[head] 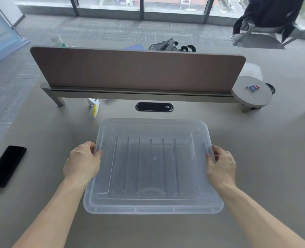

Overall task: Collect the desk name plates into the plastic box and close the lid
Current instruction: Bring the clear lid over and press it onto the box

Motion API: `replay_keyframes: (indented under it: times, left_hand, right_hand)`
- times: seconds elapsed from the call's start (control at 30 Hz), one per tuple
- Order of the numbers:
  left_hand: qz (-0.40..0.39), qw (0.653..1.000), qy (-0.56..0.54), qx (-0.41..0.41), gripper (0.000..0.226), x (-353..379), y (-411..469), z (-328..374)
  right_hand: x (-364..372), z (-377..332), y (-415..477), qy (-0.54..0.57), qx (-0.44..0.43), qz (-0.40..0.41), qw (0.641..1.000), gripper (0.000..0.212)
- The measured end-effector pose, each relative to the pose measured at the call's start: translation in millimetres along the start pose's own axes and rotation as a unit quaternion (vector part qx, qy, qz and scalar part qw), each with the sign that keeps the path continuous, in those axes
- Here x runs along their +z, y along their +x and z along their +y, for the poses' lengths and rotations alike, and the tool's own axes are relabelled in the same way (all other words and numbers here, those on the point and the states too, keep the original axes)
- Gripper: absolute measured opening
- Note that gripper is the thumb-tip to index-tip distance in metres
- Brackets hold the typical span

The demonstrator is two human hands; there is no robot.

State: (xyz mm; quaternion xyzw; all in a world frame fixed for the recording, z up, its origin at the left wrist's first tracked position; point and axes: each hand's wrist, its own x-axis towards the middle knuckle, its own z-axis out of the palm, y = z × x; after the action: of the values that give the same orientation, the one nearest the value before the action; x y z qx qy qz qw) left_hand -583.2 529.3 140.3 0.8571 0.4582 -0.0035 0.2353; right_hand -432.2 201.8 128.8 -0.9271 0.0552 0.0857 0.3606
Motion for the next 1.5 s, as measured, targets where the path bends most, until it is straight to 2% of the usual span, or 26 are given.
replay_keyframes:
  times: [0.13,0.2,0.23,0.3,0.37,0.4,0.5,0.73,0.93,1.03,1.1,1.17,1.2,1.23,1.27,1.3,1.37,1.43,1.5]
  left_hand:
    - [0.014,1.0,0.0,0.003,0.019,6.3,2.4,-1.7]
    - [0.026,0.999,0.018,0.029,0.036,10.1,-1.1,0.7]
    - [0.039,0.996,0.037,0.069,0.052,12.8,-4.6,4.1]
    - [0.041,0.976,0.102,0.186,0.083,19.3,-12.2,16.0]
    - [-0.01,0.954,0.15,0.26,0.095,30.2,-19.4,27.5]
    - [-0.036,0.947,0.158,0.276,0.096,36.9,-22.7,31.2]
    - [-0.067,0.937,0.173,0.297,0.097,53.5,-26.6,34.7]
    - [-0.03,0.935,0.188,0.3,0.099,66.4,-25.2,31.0]
    - [-0.036,0.936,0.184,0.299,0.098,70.7,-22.4,29.6]
    - [-0.055,0.938,0.151,0.306,0.091,65.3,-22.4,28.0]
    - [-0.049,0.958,0.054,0.276,0.087,50.8,-16.7,20.8]
    - [0.015,0.976,-0.069,0.205,0.083,33.2,-5.8,9.9]
    - [0.059,0.98,-0.106,0.161,0.083,25.2,1.8,1.9]
    - [0.071,0.983,-0.136,0.104,0.085,16.6,8.7,-4.8]
    - [0.038,0.984,-0.169,0.031,0.086,10.7,15.0,-10.6]
    - [-0.027,0.978,-0.202,-0.047,0.088,9.0,20.9,-16.5]
    - [-0.166,0.939,-0.257,-0.159,0.089,8.5,22.9,-21.8]
    - [-0.225,0.912,-0.291,-0.18,0.087,11.4,23.3,-26.4]
    - [-0.219,0.908,-0.312,-0.175,0.091,17.1,25.1,-25.1]
  right_hand:
    - [5.8,4.3,0.2,-0.006,-0.008,0.011,1.0,0.038]
    - [8.5,-0.9,-0.3,-0.046,-0.034,0.018,0.998,0.049]
    - [11.0,-6.3,-2.7,-0.081,-0.071,0.017,0.994,0.058]
    - [20.5,-21.5,-11.4,-0.151,-0.204,-0.02,0.967,0.072]
    - [35.2,-35.3,-21.8,-0.22,-0.316,-0.1,0.917,0.08]
    - [42.7,-39.6,-26.9,-0.253,-0.34,-0.129,0.896,0.084]
    - [57.3,-40.5,-30.5,-0.31,-0.335,-0.16,0.875,0.093]
    - [72.8,-27.5,-28.7,-0.335,-0.331,-0.138,0.871,0.094]
    - [79.4,-24.2,-26.3,-0.341,-0.33,-0.134,0.87,0.093]
    - [78.1,-24.1,-27.1,-0.344,-0.328,-0.136,0.869,0.092]
    - [77.7,-24.6,-28.1,-0.342,-0.328,-0.137,0.87,0.092]
    - [77.2,-23.4,-27.4,-0.346,-0.325,-0.139,0.869,0.092]
    - [76.8,-23.8,-27.4,-0.349,-0.326,-0.141,0.867,0.092]
    - [76.9,-23.3,-27.9,-0.348,-0.327,-0.141,0.867,0.092]
    - [76.5,-23.7,-28.1,-0.346,-0.329,-0.139,0.868,0.092]
    - [76.5,-23.6,-27.9,-0.344,-0.329,-0.136,0.869,0.092]
    - [78.4,-22.3,-27.9,-0.343,-0.33,-0.133,0.869,0.092]
    - [79.5,-21.7,-27.5,-0.341,-0.333,-0.129,0.87,0.091]
    - [79.7,-21.3,-26.9,-0.344,-0.334,-0.129,0.868,0.092]
